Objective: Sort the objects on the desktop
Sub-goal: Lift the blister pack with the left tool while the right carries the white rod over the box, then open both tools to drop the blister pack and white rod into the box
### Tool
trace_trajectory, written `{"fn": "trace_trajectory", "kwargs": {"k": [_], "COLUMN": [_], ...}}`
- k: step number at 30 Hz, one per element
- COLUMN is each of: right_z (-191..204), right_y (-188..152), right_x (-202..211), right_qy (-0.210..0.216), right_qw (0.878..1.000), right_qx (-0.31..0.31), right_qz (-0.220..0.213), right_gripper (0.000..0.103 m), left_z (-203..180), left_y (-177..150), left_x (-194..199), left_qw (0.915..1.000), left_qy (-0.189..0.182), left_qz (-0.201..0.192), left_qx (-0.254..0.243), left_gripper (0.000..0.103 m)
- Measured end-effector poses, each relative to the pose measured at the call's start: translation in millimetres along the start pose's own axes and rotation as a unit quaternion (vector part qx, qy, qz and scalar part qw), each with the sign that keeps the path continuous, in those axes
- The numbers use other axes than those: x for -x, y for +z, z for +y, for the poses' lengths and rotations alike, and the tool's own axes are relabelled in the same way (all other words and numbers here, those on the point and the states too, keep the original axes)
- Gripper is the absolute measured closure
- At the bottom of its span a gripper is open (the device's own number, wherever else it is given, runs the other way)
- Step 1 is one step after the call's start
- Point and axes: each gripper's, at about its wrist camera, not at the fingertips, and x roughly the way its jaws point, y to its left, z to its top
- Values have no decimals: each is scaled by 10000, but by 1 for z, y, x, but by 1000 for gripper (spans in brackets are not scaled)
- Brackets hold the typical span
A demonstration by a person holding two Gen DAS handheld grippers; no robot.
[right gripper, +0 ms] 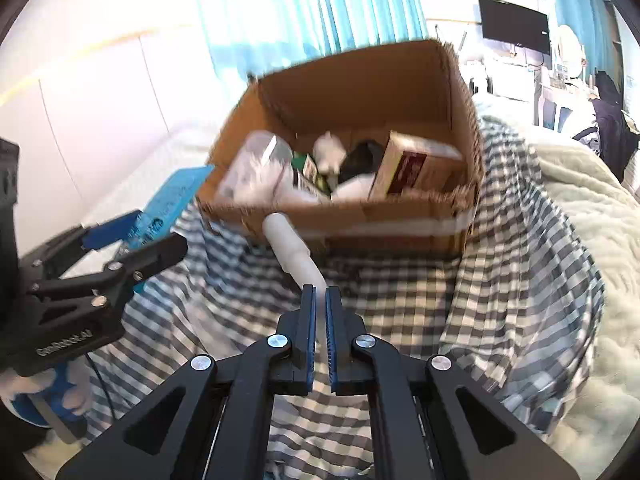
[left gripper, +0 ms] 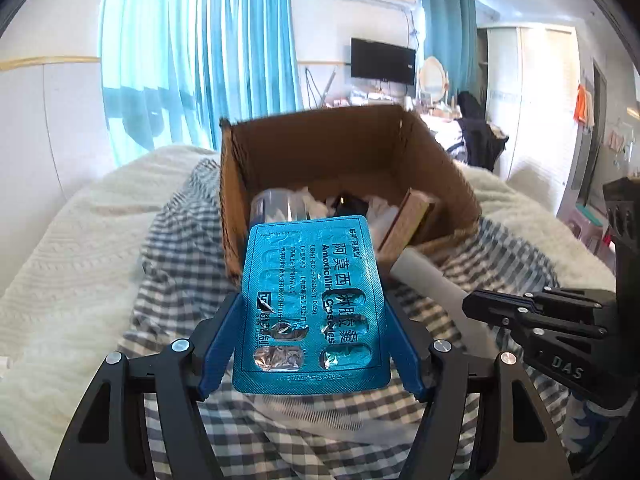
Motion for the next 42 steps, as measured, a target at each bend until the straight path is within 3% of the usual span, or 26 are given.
{"fn": "trace_trajectory", "kwargs": {"k": [15,28,42], "right_z": [12,3,-11], "right_y": [45,93,163], "right_x": [41,66,28], "right_qy": [20,35,8], "right_qw": [9939,9862,9822], "right_qx": [14,29,161], "right_qz": [-1106,-1653,-1873], "right_gripper": [99,99,99], "left_z": [4,-1,13], "left_y": [52,106,148], "left_x": [22,22,-31], "left_qw": [9978,9938,9930], "left_qy": [-20,-76,37], "left_qz": [-654,-1112,-1176], "left_qx": [53,-4,44], "left_gripper": [33,33,33]}}
